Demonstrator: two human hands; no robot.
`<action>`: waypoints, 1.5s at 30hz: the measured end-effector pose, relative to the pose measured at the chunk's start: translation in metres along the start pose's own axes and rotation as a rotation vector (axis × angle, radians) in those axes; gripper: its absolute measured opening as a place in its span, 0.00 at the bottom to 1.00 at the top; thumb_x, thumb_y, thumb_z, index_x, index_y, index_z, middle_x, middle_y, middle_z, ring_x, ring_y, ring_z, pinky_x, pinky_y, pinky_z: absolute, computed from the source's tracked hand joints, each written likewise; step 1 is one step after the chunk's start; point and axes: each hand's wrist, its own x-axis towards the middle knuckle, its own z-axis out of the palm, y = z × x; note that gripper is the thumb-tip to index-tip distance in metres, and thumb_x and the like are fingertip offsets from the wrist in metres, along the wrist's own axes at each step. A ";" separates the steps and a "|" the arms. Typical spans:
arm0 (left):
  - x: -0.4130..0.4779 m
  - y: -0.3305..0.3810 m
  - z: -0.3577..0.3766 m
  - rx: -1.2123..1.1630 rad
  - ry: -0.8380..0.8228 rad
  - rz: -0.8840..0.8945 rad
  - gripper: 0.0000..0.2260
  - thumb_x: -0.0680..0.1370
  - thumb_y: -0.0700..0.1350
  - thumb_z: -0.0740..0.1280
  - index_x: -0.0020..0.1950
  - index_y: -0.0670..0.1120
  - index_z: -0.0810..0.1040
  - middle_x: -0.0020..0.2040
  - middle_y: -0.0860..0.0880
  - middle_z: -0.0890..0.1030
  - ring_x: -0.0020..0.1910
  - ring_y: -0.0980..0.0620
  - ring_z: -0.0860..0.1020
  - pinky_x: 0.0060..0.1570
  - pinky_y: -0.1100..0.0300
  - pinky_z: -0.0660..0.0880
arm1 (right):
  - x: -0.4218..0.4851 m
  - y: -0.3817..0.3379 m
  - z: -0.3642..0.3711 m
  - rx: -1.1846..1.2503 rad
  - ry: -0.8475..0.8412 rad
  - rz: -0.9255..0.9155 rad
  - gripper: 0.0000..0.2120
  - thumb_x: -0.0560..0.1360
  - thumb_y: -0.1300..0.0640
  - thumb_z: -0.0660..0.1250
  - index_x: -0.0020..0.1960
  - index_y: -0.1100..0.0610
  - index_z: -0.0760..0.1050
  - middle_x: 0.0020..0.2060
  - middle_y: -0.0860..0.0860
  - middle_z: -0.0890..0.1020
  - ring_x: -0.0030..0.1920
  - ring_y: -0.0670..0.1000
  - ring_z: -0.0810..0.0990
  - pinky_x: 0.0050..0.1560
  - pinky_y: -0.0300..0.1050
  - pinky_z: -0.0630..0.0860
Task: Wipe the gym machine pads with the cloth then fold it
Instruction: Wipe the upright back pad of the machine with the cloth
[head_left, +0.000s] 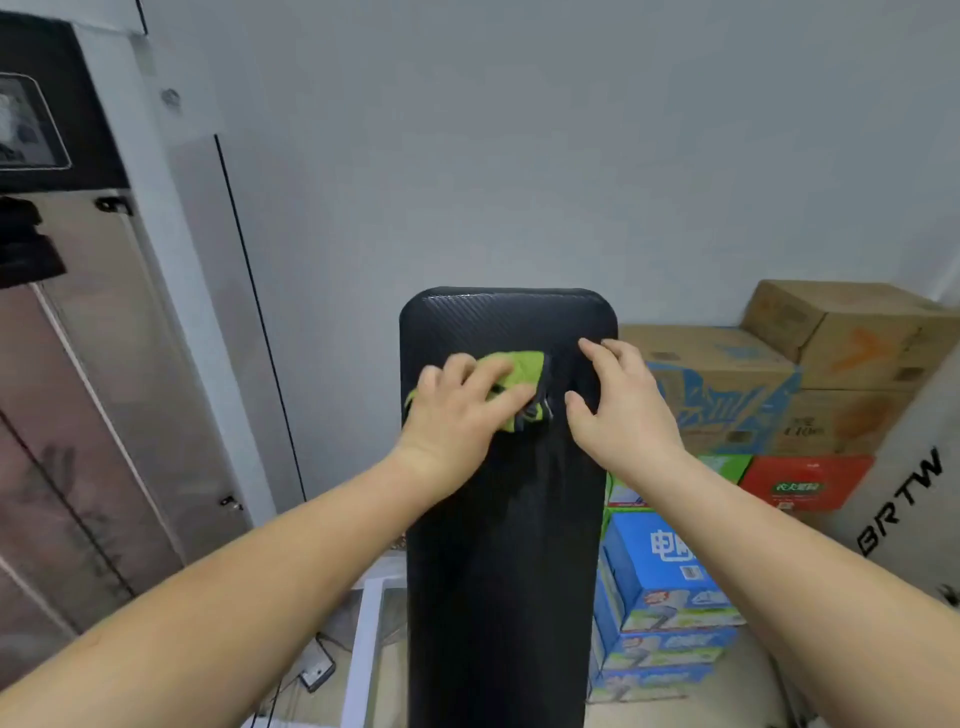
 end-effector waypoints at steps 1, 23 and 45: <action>0.015 -0.021 -0.014 -0.002 0.072 -0.093 0.26 0.70 0.37 0.70 0.67 0.54 0.79 0.66 0.46 0.77 0.56 0.39 0.71 0.44 0.48 0.69 | 0.008 -0.012 0.000 -0.087 0.031 -0.082 0.35 0.80 0.48 0.68 0.82 0.49 0.58 0.81 0.52 0.59 0.81 0.55 0.59 0.72 0.56 0.69; -0.122 0.006 0.041 -0.174 -0.101 -0.189 0.28 0.60 0.37 0.75 0.58 0.53 0.79 0.58 0.48 0.72 0.49 0.43 0.71 0.40 0.51 0.72 | 0.058 -0.071 0.040 -0.524 0.049 -0.188 0.65 0.60 0.35 0.83 0.84 0.47 0.47 0.80 0.57 0.59 0.81 0.61 0.54 0.79 0.65 0.59; -0.109 -0.038 -0.008 -0.722 0.117 -0.893 0.26 0.76 0.35 0.68 0.69 0.57 0.69 0.61 0.55 0.64 0.61 0.48 0.73 0.61 0.49 0.77 | 0.047 -0.123 0.024 -0.463 -0.036 -0.226 0.65 0.64 0.28 0.76 0.84 0.53 0.43 0.82 0.57 0.54 0.83 0.58 0.49 0.82 0.61 0.51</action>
